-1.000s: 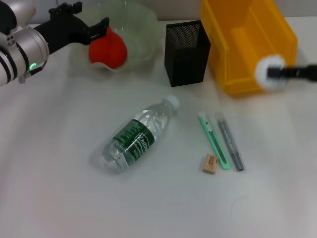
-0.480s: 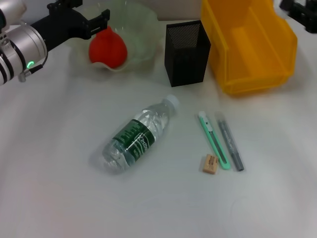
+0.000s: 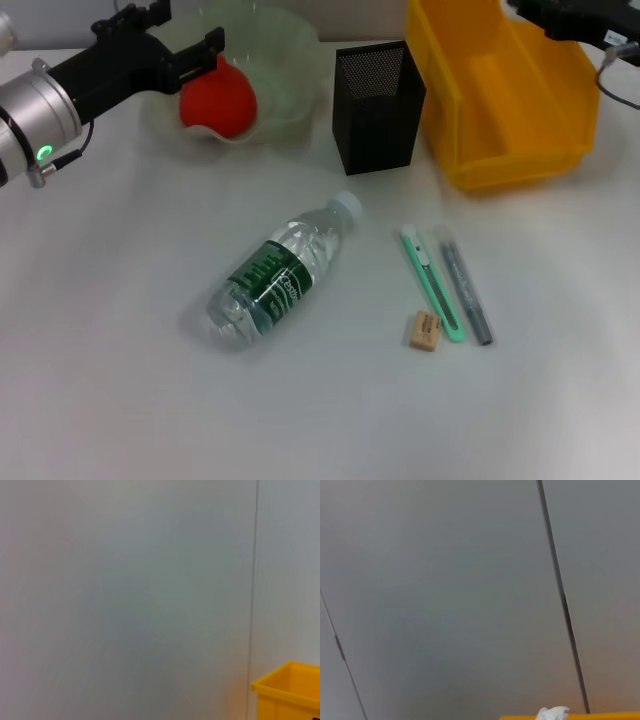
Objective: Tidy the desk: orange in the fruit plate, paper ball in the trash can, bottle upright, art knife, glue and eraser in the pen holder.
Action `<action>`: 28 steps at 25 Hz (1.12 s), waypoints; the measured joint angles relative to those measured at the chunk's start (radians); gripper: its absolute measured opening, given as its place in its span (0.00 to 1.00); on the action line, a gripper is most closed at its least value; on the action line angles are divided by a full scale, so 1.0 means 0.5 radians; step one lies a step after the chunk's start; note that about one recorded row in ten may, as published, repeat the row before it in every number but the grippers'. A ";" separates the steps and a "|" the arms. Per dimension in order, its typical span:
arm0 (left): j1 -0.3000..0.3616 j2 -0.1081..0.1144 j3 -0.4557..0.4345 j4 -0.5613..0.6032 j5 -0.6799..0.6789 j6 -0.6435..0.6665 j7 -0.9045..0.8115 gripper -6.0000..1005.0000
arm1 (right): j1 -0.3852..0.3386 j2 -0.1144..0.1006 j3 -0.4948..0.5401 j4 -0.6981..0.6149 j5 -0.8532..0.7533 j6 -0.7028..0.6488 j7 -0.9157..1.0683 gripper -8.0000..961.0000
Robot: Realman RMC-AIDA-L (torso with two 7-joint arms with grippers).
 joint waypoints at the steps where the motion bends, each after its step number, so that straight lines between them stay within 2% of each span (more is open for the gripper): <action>1: 0.009 0.000 0.000 0.004 0.003 0.023 -0.012 0.81 | 0.008 0.000 0.000 0.005 0.000 0.008 0.007 0.51; 5: 0.018 0.000 0.017 0.016 0.008 0.075 -0.057 0.81 | 0.020 0.005 0.001 0.007 0.008 0.025 0.014 0.51; 8: 0.028 0.005 0.110 0.070 0.010 0.095 -0.140 0.81 | 0.021 0.008 0.001 0.013 0.009 0.030 0.014 0.52; 10: 0.045 0.010 0.250 0.156 0.012 0.100 -0.252 0.81 | 0.021 0.008 0.003 0.022 0.012 0.037 0.013 0.55; 12: 0.052 0.011 0.286 0.185 0.012 0.100 -0.279 0.81 | 0.021 0.009 0.005 0.026 0.013 0.045 0.013 0.62; 14: 0.100 0.012 0.511 0.359 0.015 0.097 -0.445 0.81 | 0.021 0.010 0.005 0.032 0.015 0.046 0.013 0.69; 16: 0.124 0.012 0.593 0.435 0.016 0.088 -0.501 0.81 | 0.030 0.009 0.002 0.073 0.015 0.039 0.034 0.69; 24: 0.140 0.016 0.651 0.486 0.043 0.092 -0.616 0.81 | 0.026 0.007 0.013 0.097 0.027 0.016 0.022 0.70; 28: 0.147 0.029 0.729 0.573 0.143 0.115 -0.787 0.81 | -0.071 0.012 0.032 0.150 0.385 -0.193 -0.293 0.70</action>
